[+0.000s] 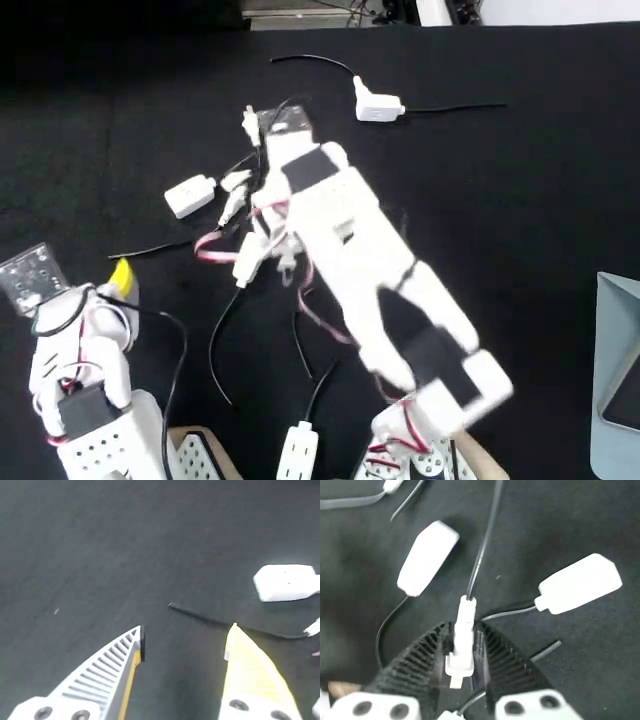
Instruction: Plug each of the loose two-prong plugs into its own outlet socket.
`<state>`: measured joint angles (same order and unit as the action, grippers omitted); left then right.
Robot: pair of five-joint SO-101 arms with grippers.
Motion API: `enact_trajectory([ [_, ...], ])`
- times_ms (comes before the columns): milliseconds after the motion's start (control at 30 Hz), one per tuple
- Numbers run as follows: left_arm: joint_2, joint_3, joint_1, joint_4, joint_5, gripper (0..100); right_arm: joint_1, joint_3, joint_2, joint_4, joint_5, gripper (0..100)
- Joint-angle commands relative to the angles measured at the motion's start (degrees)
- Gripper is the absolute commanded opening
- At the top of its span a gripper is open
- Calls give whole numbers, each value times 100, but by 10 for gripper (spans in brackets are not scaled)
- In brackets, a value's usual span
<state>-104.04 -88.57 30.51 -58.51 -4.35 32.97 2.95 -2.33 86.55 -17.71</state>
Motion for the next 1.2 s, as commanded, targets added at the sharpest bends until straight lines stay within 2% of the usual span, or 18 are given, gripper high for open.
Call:
enact_trajectory([
  [0, -18, 66, -567, 703, -334, 271, 229, 611, 1297, -492, 343, 11],
  [367, -18, 110, -1648, 1749, -747, 270, 237, 2703, 3925, -1793, 958, 11],
  [567, -9, 400, -2343, 2092, -756, 220, 897, 3802, 5235, -2646, 1143, 11],
  [867, -9, 1015, -3143, 1758, -765, 220, 1626, 5015, 6466, -3640, 1363, 11],
  [1000, -18, 1464, -3486, 1266, -765, 220, 1697, 5156, 6536, -3666, 1363, 11],
  [1167, -18, 1675, -3565, 1187, -466, 221, 1697, 5200, 6501, -3666, 1363, 11],
])
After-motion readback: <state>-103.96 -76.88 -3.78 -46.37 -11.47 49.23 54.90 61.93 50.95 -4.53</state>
